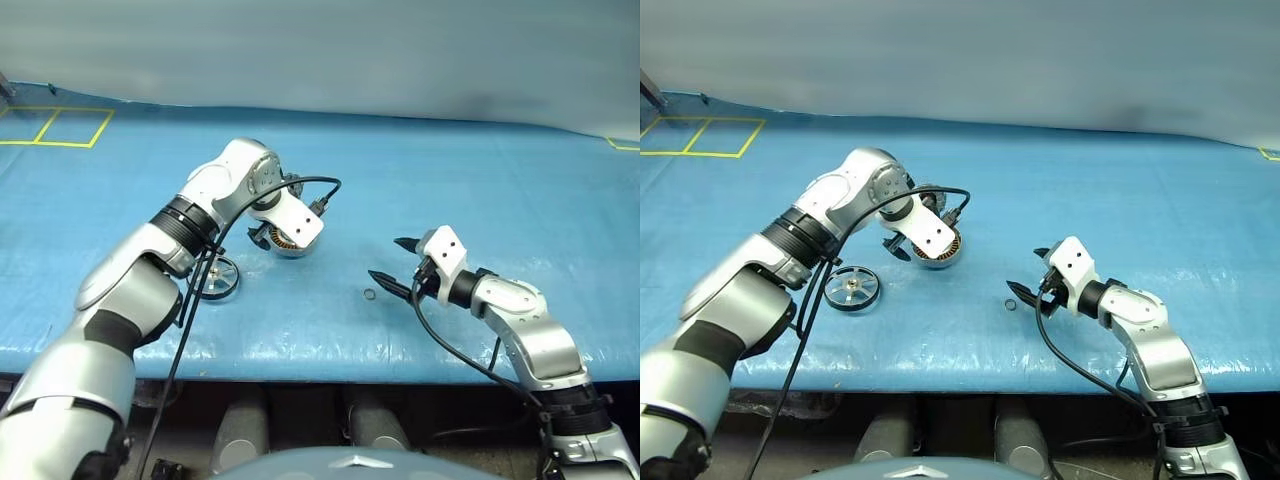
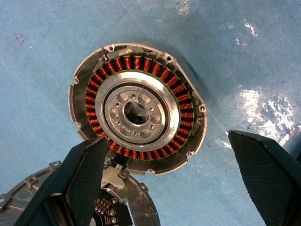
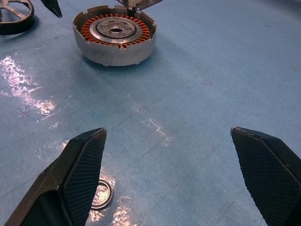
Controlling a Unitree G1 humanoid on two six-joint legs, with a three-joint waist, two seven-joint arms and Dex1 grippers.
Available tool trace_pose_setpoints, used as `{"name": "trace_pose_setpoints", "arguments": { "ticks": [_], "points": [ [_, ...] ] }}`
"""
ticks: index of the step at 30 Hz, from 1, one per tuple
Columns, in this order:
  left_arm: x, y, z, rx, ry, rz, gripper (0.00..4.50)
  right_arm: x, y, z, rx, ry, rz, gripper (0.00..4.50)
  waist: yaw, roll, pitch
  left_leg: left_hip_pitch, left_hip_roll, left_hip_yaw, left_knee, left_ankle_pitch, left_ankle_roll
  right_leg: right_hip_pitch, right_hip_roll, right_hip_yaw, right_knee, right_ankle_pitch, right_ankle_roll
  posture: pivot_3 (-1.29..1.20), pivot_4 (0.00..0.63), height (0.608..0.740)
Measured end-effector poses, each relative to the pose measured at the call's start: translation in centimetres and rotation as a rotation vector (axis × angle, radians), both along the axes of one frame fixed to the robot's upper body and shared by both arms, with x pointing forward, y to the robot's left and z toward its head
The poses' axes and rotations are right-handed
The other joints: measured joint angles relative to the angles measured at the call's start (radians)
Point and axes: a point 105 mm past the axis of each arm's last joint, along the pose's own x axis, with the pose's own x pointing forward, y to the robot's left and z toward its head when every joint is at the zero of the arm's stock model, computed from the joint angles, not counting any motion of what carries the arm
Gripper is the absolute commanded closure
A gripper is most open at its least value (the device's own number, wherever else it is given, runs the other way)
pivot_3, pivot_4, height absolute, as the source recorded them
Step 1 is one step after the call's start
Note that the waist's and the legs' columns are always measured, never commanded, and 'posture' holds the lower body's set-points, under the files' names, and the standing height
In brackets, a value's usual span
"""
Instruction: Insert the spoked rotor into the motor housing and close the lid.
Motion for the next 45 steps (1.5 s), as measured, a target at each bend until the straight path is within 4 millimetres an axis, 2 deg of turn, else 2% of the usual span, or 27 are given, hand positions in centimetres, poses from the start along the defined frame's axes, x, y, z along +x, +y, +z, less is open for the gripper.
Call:
{"name": "trace_pose_setpoints", "arguments": {
  "ticks": [9, 27, 32, 35, 39, 45],
  "points": [
    [-0.3, -0.2, -1.1, 0.013, 0.030, -0.014, 0.00, 0.1, 0.0, 0.0, 0.004, -0.007, -0.007, 0.04, 0.000, 0.000, 0.000, 0.000, 0.000, 0.000, 0.001, 0.000, 0.000, 0.000, 0.000, 0.000, 0.001, 0.000, 0.000, 0.00, 0.150, 0.740],
    [0.2, 0.2, -3.2, 0.018, 0.071, 0.049, 0.00, 0.3, -0.1, 0.1, 0.006, -0.019, -0.033, 0.04, -0.001, 0.000, 0.000, 0.000, 0.000, 0.000, 0.006, 0.000, 0.000, 0.002, 0.000, 0.001, 0.002, 0.000, 0.000, 0.00, 0.150, 0.740],
    [0.4, 0.2, -3.2, 0.010, 0.063, 0.041, 1.61, 0.3, -0.1, 0.1, 0.005, -0.023, -0.040, 0.00, -0.003, 0.000, 0.000, 0.000, 0.000, 0.000, 0.007, 0.000, 0.000, 0.002, 0.000, 0.001, 0.002, 0.000, 0.000, 0.00, 0.150, 0.740],
    [0.6, 0.2, -3.2, 0.008, 0.044, 0.032, 1.61, 0.3, -0.1, 0.2, 0.005, -0.029, -0.039, 0.00, -0.006, 0.000, 0.000, 0.000, 0.000, 0.000, 0.007, 0.000, 0.000, 0.002, 0.000, 0.001, 0.002, 0.000, 0.000, 0.00, 0.150, 0.740],
    [0.6, 0.2, -3.2, 0.010, 0.045, 0.016, 2.34, 0.3, 0.0, 0.3, 0.008, -0.038, -0.038, 0.00, -0.007, 0.000, 0.000, 0.000, 0.000, 0.000, 0.007, 0.000, 0.000, 0.002, 0.000, 0.001, 0.002, 0.000, 0.000, 0.00, 0.150, 0.740],
    [0.7, 0.2, -3.3, 0.004, 0.029, -0.032, 2.34, 0.4, 0.1, 0.3, 0.012, -0.046, -0.042, 0.00, -0.005, 0.000, 0.000, 0.000, 0.000, 0.000, 0.008, 0.000, 0.000, 0.002, 0.000, 0.001, 0.002, 0.000, 0.000, 0.00, 0.150, 0.740]
  ]
}}
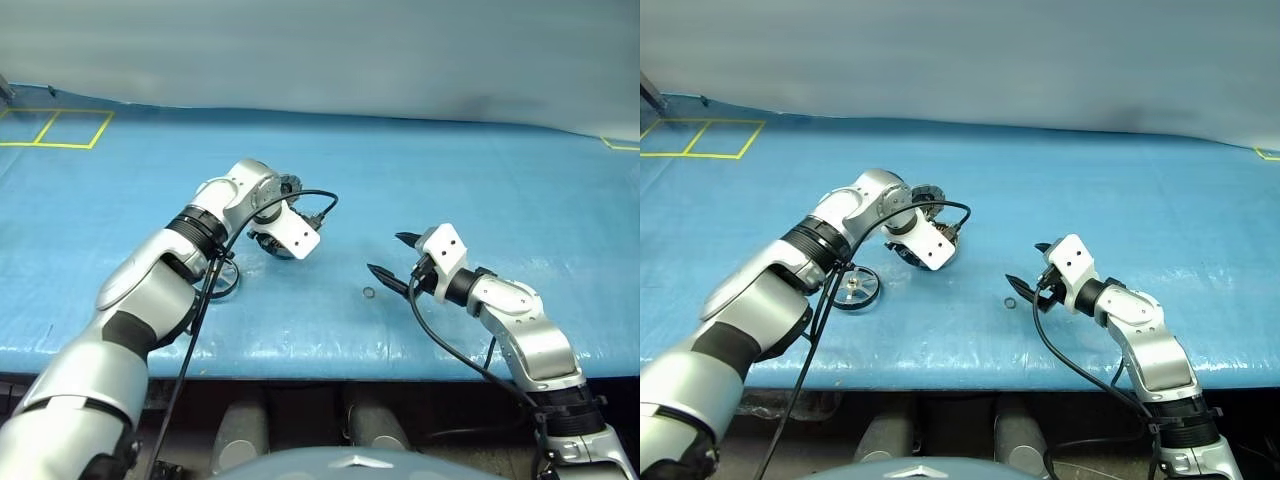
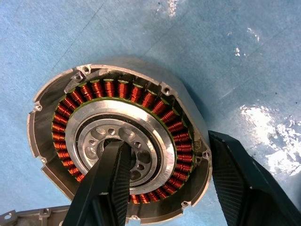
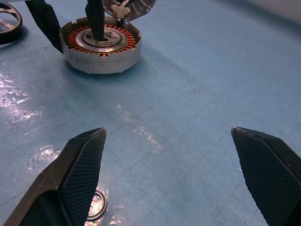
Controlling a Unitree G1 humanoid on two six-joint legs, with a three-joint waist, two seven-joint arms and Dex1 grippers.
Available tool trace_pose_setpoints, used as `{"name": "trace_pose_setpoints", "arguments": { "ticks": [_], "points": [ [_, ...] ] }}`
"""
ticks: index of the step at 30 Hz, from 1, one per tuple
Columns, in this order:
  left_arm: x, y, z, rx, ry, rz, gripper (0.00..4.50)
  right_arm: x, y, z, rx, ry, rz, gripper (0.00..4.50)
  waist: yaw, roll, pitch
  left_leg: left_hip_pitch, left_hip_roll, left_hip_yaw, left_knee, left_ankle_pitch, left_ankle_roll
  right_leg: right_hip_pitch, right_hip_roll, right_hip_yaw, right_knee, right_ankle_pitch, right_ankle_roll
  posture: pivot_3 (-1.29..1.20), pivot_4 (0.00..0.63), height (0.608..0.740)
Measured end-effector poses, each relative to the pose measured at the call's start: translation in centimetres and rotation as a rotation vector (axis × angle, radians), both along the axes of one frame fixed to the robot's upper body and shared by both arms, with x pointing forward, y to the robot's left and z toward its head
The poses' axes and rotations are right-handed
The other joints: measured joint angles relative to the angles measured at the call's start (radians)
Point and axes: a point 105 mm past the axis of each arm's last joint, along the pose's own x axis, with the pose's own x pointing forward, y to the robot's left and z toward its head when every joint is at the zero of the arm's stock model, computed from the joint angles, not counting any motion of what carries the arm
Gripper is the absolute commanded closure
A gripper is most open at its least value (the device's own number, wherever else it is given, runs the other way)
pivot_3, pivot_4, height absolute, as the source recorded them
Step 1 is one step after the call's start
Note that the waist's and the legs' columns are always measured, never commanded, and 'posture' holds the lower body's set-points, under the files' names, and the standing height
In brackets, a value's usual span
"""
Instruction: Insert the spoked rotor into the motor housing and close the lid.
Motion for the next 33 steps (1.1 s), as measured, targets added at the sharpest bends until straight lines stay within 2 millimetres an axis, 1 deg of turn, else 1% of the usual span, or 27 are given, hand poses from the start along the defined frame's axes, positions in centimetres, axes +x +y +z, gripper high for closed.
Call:
{"name": "trace_pose_setpoints", "arguments": {
  "ticks": [5, 12, 15, 21, 29, 33],
  "points": [
    [0.2, 0.2, -0.1, 0.001, -0.021, -0.040, 2.34, -0.1, -0.2, -0.2, 0.001, -0.003, -0.015, 0.00, 0.001, 0.000, 0.000, 0.000, 0.000, 0.000, 0.001, 0.000, 0.000, 0.000, 0.000, 0.000, 0.000, 0.000, 0.000, 0.00, 0.150, 0.740],
    [0.2, 0.0, 0.1, -0.053, -0.080, -0.174, 2.34, -0.4, -0.9, -0.5, 0.011, -0.003, -0.060, 0.00, 0.010, 0.000, 0.000, -0.002, -0.001, 0.000, 0.001, 0.000, 0.000, -0.001, 0.000, 0.001, 0.000, 0.000, 0.000, 0.00, 0.150, 0.740],
    [0.0, 0.0, 0.3, -0.075, -0.095, -0.236, 2.34, -0.7, -1.0, -0.4, 0.022, -0.010, -0.075, 0.00, 0.012, 0.000, 0.000, -0.005, -0.001, 0.000, 0.001, 0.000, 0.000, -0.003, 0.000, 0.000, -0.001, 0.003, 0.004, 0.00, 0.150, 0.740],
    [-1.1, 0.3, 1.1, -0.111, -0.069, -0.309, 2.34, -1.1, -1.3, -1.0, 0.039, 0.006, -0.097, 0.00, 0.012, 0.000, 0.000, -0.008, -0.001, -0.001, 0.001, -0.001, 0.001, -0.005, -0.001, 0.000, -0.002, 0.005, 0.002, 0.00, 0.150, 0.740],
    [-4.1, -1.6, 1.4, -0.151, 0.005, -0.456, 2.34, -1.4, -1.1, -1.1, 0.056, -0.001, -0.105, 0.00, 0.014, 0.000, 0.000, -0.008, -0.001, -0.001, 0.002, -0.001, 0.001, -0.005, -0.001, 0.000, -0.002, 0.005, 0.002, 0.00, 0.150, 0.740],
    [-5.0, -2.1, 1.4, -0.144, 0.020, -0.505, 2.34, -1.4, -1.2, -1.2, 0.061, -0.003, -0.115, 0.00, 0.013, 0.000, 0.000, -0.008, -0.001, -0.001, 0.003, 0.000, 0.001, -0.005, -0.001, 0.000, -0.001, 0.003, -0.001, 0.00, 0.150, 0.740]
  ]
}}
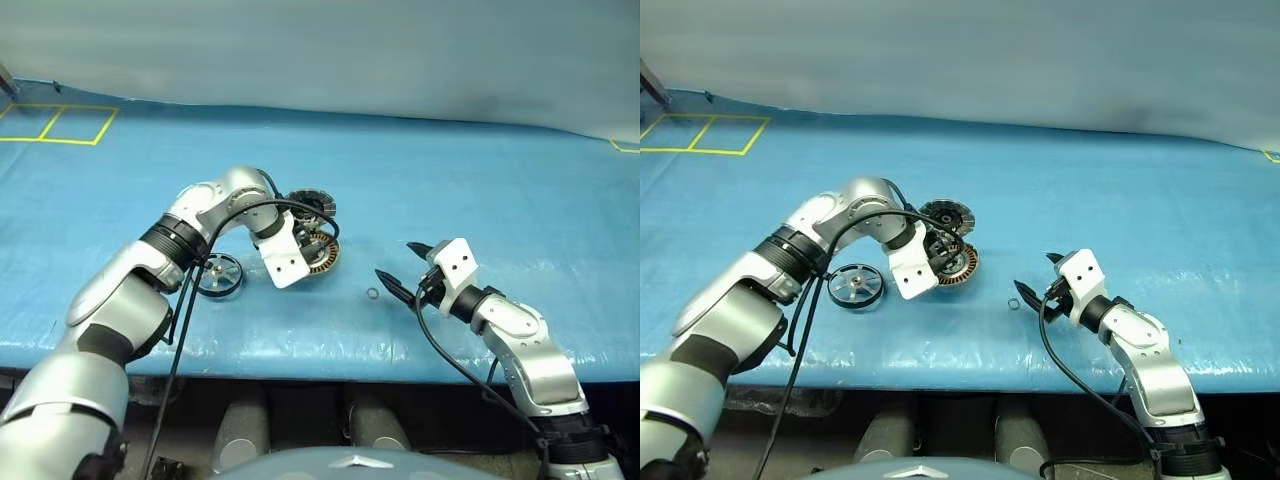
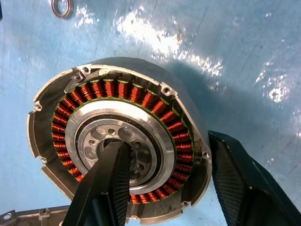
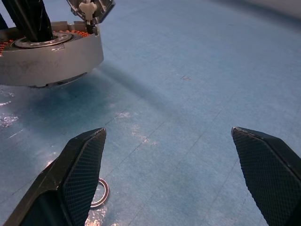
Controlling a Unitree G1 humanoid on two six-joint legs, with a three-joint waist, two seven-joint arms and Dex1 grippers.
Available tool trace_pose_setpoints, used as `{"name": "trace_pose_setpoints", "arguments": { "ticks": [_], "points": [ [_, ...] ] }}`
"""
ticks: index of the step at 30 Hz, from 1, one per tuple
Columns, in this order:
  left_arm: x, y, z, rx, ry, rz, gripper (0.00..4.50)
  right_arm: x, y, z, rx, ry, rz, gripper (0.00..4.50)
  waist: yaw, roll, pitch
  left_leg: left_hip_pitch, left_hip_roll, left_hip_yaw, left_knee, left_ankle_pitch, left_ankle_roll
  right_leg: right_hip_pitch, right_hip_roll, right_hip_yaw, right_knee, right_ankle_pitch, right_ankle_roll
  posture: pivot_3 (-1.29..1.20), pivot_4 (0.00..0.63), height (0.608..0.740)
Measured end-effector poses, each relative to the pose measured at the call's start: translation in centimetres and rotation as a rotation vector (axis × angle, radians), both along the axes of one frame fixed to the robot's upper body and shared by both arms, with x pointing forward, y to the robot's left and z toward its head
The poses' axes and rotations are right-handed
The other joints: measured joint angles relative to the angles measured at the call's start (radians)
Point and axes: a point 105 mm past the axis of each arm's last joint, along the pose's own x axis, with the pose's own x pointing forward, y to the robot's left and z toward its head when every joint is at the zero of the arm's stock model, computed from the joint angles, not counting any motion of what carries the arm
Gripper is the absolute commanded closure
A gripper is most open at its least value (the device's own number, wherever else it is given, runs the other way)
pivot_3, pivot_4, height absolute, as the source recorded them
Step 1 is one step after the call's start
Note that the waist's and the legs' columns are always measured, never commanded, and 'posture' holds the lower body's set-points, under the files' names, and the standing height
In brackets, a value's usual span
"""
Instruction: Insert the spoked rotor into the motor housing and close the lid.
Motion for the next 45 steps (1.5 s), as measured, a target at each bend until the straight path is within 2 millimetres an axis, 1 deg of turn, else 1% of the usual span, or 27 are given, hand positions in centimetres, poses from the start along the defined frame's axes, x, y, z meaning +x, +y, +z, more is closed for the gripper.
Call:
{"name": "trace_pose_setpoints", "arguments": {
  "ticks": [5, 12, 16, 18, 19, 23, 29, 33, 39, 42, 45],
  "points": [
    [-0.2, 0.0, -0.3, 0.020, -0.005, -0.030, 2.34, -0.3, 0.0, -0.3, 0.005, 0.007, -0.011, 0.00, 0.001, 0.000, 0.000, 0.000, 0.000, 0.000, 0.001, 0.000, 0.000, 0.001, 0.000, 0.000, 0.000, -0.001, 0.001, 0.00, 0.150, 0.740],
    [-0.8, 0.0, -1.2, 0.048, 0.010, -0.064, 2.34, -0.5, -0.4, 0.1, 0.007, -0.015, -0.031, 0.00, 0.001, 0.000, 0.000, 0.000, 0.000, 0.000, 0.001, 0.000, 0.000, 0.001, 0.000, 0.000, 0.000, -0.001, 0.001, 0.00, 0.150, 0.740],
    [-1.0, -0.2, -1.6, 0.052, 0.019, -0.072, 2.34, -0.6, -0.4, 0.0, 0.013, -0.013, -0.039, 0.00, 0.001, 0.000, 0.000, 0.000, 0.000, 0.000, 0.001, 0.000, 0.000, 0.001, 0.000, 0.000, 0.000, -0.001, 0.001, 0.00, 0.150, 0.740],
    [-1.0, -0.2, -1.8, 0.054, 0.025, -0.069, 1.61, -0.6, -0.4, -0.1, 0.015, -0.013, -0.041, 0.00, 0.001, 0.000, 0.000, 0.000, 0.000, 0.000, 0.001, 0.000, 0.000, 0.001, 0.000, 0.001, 0.000, -0.001, 0.001, 0.00, 0.150, 0.740],
    [-1.0, -0.2, -1.8, 0.053, 0.028, -0.068, 1.40, -0.6, -0.4, -0.1, 0.015, -0.013, -0.042, 0.00, 0.001, 0.000, 0.000, 0.000, 0.000, 0.000, 0.001, 0.000, 0.000, 0.001, 0.000, 0.000, 0.000, -0.001, 0.001, 0.00, 0.150, 0.740],
    [-1.0, -0.4, -1.9, 0.046, 0.028, -0.072, 0.05, -0.6, -0.4, -0.1, 0.015, -0.013, -0.043, 0.00, 0.001, 0.000, 0.000, 0.001, 0.000, 0.000, 0.001, 0.000, 0.000, 0.002, 0.000, 0.000, 0.000, -0.001, 0.001, 0.00, 0.150, 0.740],
    [-1.1, -0.6, -1.9, 0.017, 0.038, -0.063, 0.02, -0.6, -0.4, -0.1, 0.015, -0.013, -0.043, 0.00, 0.002, 0.000, 0.000, 0.002, -0.001, 0.000, 0.002, 0.000, 0.001, 0.003, 0.000, 0.001, 0.000, -0.001, 0.002, 0.00, 0.150, 0.740],
    [-1.4, -0.7, -0.7, -0.049, 0.075, -0.031, 0.02, -0.6, -0.4, -0.1, 0.016, -0.014, -0.042, 0.00, -0.001, 0.001, 0.000, 0.002, -0.001, -0.001, 0.002, 0.000, 0.001, 0.003, 0.000, 0.001, 0.000, -0.001, 0.001, 0.00, 0.150, 0.740],
    [-2.3, 1.0, 1.2, -0.130, 0.151, 0.074, 0.02, -0.7, -0.5, -0.1, 0.021, -0.011, -0.043, 0.00, -0.005, 0.002, -0.001, 0.003, 0.000, -0.001, 0.001, 0.000, 0.001, 0.003, 0.000, 0.001, 0.001, -0.001, 0.001, 0.00, 0.150, 0.740],
    [-3.3, 1.6, 1.8, -0.206, 0.244, 0.151, 0.02, -0.7, -0.4, -0.1, 0.029, -0.009, -0.038, 0.00, -0.005, 0.002, -0.001, 0.004, 0.000, 0.000, 0.002, 0.000, 0.001, 0.004, 0.000, 0.001, 0.001, -0.002, 0.001, 0.00, 0.150, 0.740],
    [-4.1, 1.3, 2.7, -0.308, 0.369, 0.237, 0.02, -0.6, -0.2, 0.0, 0.045, -0.008, -0.034, 0.00, -0.003, 0.002, -0.001, 0.004, 0.000, -0.001, 0.002, 0.000, 0.001, 0.005, 0.000, 0.000, 0.002, -0.002, 0.001, 0.00, 0.150, 0.740]
  ]
}}
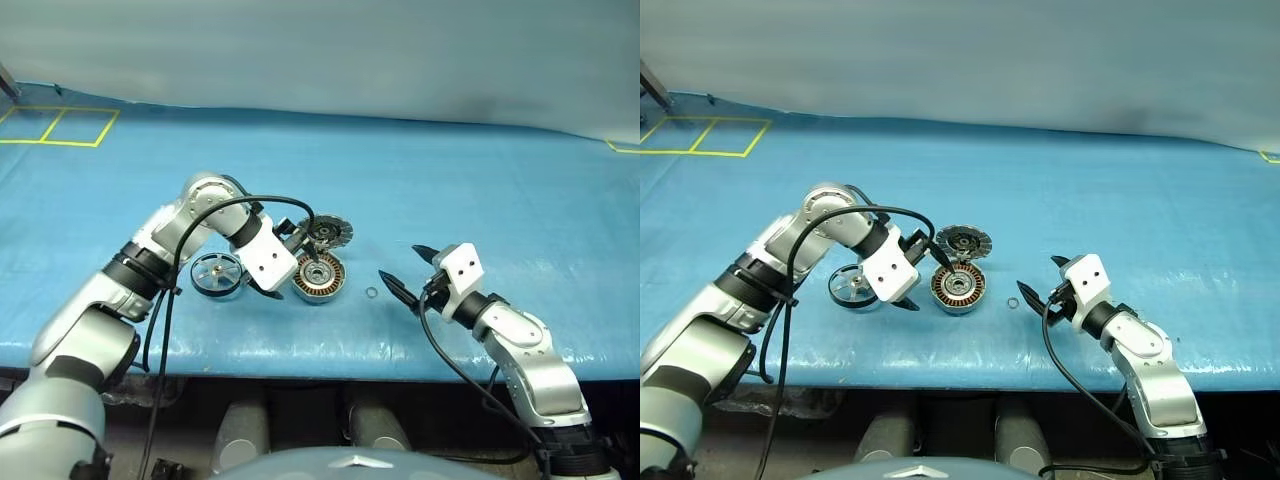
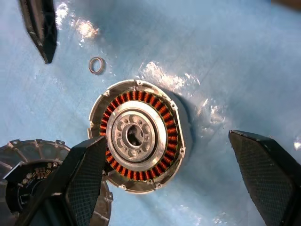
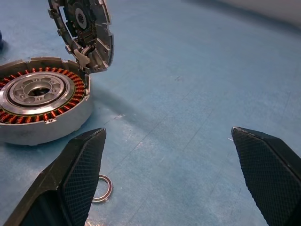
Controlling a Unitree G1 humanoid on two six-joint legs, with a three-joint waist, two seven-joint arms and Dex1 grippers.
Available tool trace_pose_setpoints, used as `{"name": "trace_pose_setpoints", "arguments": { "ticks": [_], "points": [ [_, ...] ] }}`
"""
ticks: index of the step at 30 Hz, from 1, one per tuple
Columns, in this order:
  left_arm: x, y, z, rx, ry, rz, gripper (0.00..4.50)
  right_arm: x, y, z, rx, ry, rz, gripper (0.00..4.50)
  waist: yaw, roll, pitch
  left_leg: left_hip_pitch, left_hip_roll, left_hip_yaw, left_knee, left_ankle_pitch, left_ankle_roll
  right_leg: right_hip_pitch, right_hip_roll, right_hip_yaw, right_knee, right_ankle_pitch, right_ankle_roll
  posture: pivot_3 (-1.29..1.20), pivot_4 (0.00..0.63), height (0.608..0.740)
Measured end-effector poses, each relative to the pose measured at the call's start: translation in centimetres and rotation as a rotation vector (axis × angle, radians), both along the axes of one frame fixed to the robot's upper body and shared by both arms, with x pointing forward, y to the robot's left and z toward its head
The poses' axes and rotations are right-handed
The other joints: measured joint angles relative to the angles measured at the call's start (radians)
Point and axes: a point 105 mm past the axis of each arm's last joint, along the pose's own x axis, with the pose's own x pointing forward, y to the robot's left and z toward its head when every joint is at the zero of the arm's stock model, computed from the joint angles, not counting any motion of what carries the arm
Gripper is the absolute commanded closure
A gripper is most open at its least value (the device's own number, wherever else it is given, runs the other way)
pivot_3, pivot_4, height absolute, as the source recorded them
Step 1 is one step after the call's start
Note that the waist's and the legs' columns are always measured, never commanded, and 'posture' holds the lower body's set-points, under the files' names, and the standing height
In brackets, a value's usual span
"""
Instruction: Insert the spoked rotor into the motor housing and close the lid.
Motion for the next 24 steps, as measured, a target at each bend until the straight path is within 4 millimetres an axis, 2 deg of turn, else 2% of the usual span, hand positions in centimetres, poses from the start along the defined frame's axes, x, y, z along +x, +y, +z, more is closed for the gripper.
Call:
{"name": "trace_pose_setpoints", "arguments": {
  "ticks": [5, 7, 9, 11, 15, 17, 22, 24],
  "points": [
    [-0.1, -1.4, 3.2, -0.386, 0.282, 0.194, 0.02, -0.1, 0.5, -0.1, 0.036, 0.009, 0.013, 0.00, 0.000, 0.001, -0.001, 0.002, 0.000, 0.000, 0.000, 0.000, 0.000, 0.002, 0.000, 0.000, 0.000, 0.000, 0.000, 0.00, 0.150, 0.740],
    [-0.1, -1.4, 3.3, -0.515, 0.377, 0.253, 0.02, -0.2, 0.7, -0.3, 0.048, 0.016, 0.021, 0.00, -0.004, 0.002, -0.001, 0.005, 0.000, 0.000, -0.001, 0.000, 0.000, 0.004, 0.000, 0.000, 0.000, 0.000, 0.000, 0.00, 0.150, 0.740],
    [0.0, -1.1, 2.6, -0.598, 0.456, 0.320, 0.02, -0.2, 0.7, -0.4, 0.049, 0.023, 0.023, 0.00, -0.007, 0.002, -0.001, 0.007, 0.000, 0.000, -0.002, 0.000, 0.000, 0.005, 0.000, 0.001, 0.001, -0.001, -0.001, 0.00, 0.150, 0.740],
    [0.1, -0.5, 0.7, -0.642, 0.520, 0.421, 0.02, -0.3, 0.7, -0.5, 0.049, 0.028, 0.023, 0.00, -0.010, 0.002, -0.002, 0.008, 0.000, 0.000, -0.003, 0.000, 0.000, 0.006, 0.001, 0.001, 0.001, -0.001, -0.001, 0.00, 0.150, 0.740],
    [-0.2, 0.2, -2.6, -0.675, 0.574, 0.554, 0.02, -0.3, 0.7, -0.6, 0.048, 0.035, 0.021, 0.00, -0.009, 0.002, -0.002, 0.009, 0.000, 0.001, -0.002, 0.000, 0.000, 0.006, 0.000, 0.001, 0.001, -0.001, -0.001, 0.00, 0.150, 0.740],
    [-0.2, 0.5, -3.6, -0.712, 0.591, 0.598, 0.02, -0.2, 0.7, -0.6, 0.048, 0.036, 0.020, 0.00, -0.008, 0.002, -0.002, 0.009, 0.000, 0.001, -0.002, 0.000, 0.000, 0.006, 0.000, 0.001, 0.001, -0.001, -0.001, 0.00, 0.150, 0.740],
    [0.7, 1.0, -2.9, -0.837, 0.550, 0.659, 0.02, -0.3, 0.8, -0.7, 0.051, 0.044, 0.018, 0.00, -0.002, 0.002, -0.002, 0.009, 0.000, 0.001, -0.002, 0.000, 0.000, 0.006, 0.000, 0.001, 0.001, -0.001, -0.001, 0.00, 0.150, 0.740],
    [1.3, 1.4, -3.4, -0.840, 0.482, 0.686, 0.02, -0.1, 0.8, -1.1, 0.049, 0.057, 0.009, 0.00, -0.001, 0.003, -0.003, 0.009, 0.000, 0.001, -0.002, 0.000, 0.000, 0.006, 0.000, 0.002, 0.001, -0.001, -0.001, 0.00, 0.150, 0.740]
  ]
}}
